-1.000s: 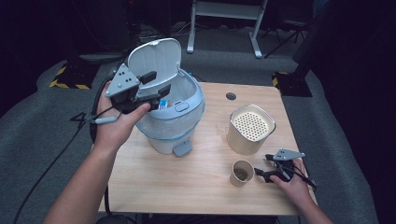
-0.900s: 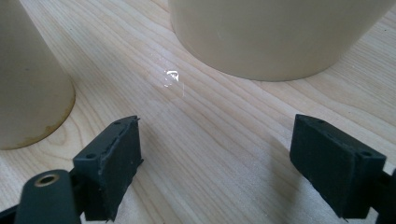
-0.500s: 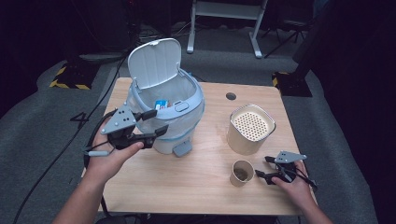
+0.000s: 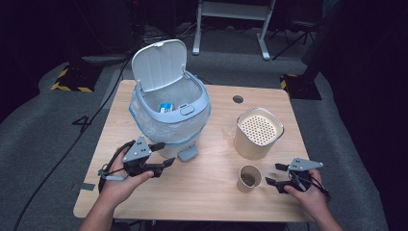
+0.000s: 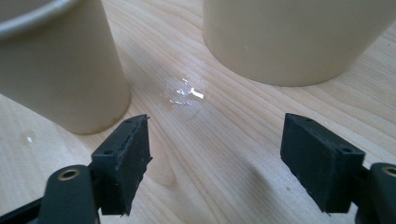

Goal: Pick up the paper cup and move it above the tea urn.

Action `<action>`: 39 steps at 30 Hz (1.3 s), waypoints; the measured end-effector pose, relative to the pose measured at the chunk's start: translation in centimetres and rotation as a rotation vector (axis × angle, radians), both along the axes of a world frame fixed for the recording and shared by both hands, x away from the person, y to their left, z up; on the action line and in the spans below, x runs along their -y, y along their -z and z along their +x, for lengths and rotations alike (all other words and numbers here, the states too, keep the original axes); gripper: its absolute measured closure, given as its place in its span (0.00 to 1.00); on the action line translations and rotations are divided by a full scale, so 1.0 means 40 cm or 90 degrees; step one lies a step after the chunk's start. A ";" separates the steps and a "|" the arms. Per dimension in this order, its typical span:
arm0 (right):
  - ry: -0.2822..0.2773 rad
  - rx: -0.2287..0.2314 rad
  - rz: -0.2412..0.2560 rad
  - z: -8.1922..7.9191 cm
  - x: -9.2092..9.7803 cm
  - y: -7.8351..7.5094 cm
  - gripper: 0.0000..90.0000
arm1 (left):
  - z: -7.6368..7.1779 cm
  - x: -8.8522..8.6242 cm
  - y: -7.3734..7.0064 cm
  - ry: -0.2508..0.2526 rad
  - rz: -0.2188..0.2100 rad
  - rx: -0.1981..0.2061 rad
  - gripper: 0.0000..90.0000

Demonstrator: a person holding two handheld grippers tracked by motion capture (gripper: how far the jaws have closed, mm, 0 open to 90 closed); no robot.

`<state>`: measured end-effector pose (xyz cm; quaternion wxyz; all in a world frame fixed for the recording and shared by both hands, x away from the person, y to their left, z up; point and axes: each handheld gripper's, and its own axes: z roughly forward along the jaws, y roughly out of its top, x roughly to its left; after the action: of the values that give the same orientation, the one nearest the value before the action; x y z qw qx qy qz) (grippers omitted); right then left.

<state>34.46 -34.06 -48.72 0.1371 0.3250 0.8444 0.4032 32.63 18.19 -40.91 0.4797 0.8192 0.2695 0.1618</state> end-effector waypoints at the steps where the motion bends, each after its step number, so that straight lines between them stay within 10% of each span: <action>1: 0.001 0.000 0.008 -0.003 0.001 -0.002 0.26 | 0.000 0.000 0.000 0.000 0.000 0.000 0.43; 8: -0.022 0.010 0.002 -0.027 -0.011 -0.014 0.26 | 0.034 -0.001 0.110 -0.021 0.053 -0.073 0.43; 22: -0.075 0.003 0.044 -0.074 -0.053 -0.021 0.18 | 0.053 0.013 0.197 -0.043 0.113 -0.129 0.38; 28: -0.094 0.025 0.035 -0.074 -0.093 -0.032 0.17 | 0.056 0.013 0.228 -0.074 0.147 -0.136 0.30; 39: -0.118 0.013 0.054 -0.060 -0.145 -0.010 0.17 | 0.056 0.009 0.237 -0.083 0.128 -0.134 0.23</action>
<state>32.07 -28.25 -48.30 0.0938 0.2466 0.8515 0.4531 34.86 17.82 -50.40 0.3530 0.8560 0.3538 0.1320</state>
